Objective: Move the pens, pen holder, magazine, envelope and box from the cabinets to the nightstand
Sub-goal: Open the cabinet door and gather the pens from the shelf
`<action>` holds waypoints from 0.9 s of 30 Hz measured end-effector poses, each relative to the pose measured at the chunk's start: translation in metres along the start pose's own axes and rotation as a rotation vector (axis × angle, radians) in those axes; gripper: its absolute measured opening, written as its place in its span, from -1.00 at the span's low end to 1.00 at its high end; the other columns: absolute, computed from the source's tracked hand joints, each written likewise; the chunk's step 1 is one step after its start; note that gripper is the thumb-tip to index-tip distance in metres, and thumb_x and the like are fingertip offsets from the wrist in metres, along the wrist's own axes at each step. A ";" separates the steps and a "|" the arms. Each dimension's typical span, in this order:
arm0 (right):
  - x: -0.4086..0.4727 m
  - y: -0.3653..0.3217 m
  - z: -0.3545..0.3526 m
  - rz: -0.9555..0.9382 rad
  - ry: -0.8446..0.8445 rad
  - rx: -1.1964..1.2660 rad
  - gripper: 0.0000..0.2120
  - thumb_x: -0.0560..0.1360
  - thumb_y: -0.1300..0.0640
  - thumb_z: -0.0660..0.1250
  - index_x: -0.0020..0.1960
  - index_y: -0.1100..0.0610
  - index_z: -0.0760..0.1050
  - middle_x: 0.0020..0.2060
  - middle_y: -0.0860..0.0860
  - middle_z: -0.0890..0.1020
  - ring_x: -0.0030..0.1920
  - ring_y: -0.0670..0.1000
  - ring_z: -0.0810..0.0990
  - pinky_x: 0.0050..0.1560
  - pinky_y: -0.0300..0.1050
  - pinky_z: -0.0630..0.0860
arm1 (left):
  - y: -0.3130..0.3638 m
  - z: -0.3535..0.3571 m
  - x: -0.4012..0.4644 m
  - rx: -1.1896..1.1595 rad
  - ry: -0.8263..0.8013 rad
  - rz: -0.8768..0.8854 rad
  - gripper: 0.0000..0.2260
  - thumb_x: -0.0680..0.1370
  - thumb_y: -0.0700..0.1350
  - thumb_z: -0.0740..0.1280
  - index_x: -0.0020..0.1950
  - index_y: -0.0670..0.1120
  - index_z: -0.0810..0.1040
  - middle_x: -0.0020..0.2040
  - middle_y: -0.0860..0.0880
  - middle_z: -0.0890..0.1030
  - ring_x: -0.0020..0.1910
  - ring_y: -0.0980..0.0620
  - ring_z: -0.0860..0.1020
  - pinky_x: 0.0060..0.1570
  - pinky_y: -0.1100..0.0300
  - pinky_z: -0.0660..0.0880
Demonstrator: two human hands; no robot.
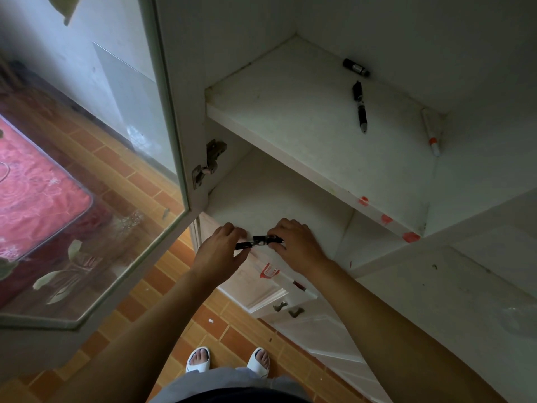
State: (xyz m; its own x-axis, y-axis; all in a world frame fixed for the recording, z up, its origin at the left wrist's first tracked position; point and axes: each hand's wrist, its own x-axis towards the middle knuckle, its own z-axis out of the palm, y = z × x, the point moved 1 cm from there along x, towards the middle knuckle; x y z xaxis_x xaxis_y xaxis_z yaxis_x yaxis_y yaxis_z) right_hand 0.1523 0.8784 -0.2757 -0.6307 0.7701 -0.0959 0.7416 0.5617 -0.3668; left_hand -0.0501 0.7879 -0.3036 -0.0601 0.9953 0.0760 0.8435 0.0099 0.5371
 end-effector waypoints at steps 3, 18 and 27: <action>0.002 -0.008 0.005 -0.009 0.008 0.014 -0.79 0.61 0.06 0.40 0.23 0.04 0.64 0.09 -0.04 0.58 0.10 0.01 0.51 0.08 -0.10 0.31 | 0.000 0.000 0.000 -0.003 -0.020 0.004 -0.71 0.57 0.05 0.42 0.26 0.02 0.58 0.11 0.04 0.58 0.00 0.03 0.58 -0.18 0.14 0.56; -0.008 -0.022 0.000 -0.088 -0.047 0.019 -0.78 0.59 -0.02 0.43 0.17 0.06 0.66 0.03 -0.04 0.59 0.04 0.01 0.53 0.08 0.01 0.43 | 0.001 -0.008 -0.017 0.080 -0.151 -0.022 -0.76 0.65 0.17 0.28 0.24 0.08 0.45 0.03 0.09 0.66 -0.15 0.08 0.62 -0.24 0.18 0.55; -0.007 -0.046 -0.039 -0.056 -0.009 0.116 -0.65 0.60 -0.04 0.44 0.34 0.06 0.61 0.09 -0.06 0.66 0.08 -0.06 0.60 0.15 -0.04 0.58 | 0.010 -0.049 -0.016 0.079 -0.106 -0.026 -0.79 0.66 0.10 0.28 0.24 0.06 0.47 0.01 0.09 0.65 -0.19 0.10 0.59 -0.28 0.26 0.49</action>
State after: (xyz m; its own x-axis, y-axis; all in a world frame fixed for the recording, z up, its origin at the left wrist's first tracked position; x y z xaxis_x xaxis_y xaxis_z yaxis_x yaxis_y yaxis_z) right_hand 0.1317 0.8592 -0.2225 -0.6725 0.7358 -0.0803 0.6744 0.5645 -0.4759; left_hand -0.0666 0.7670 -0.2581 -0.0293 0.9992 -0.0287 0.8819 0.0394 0.4699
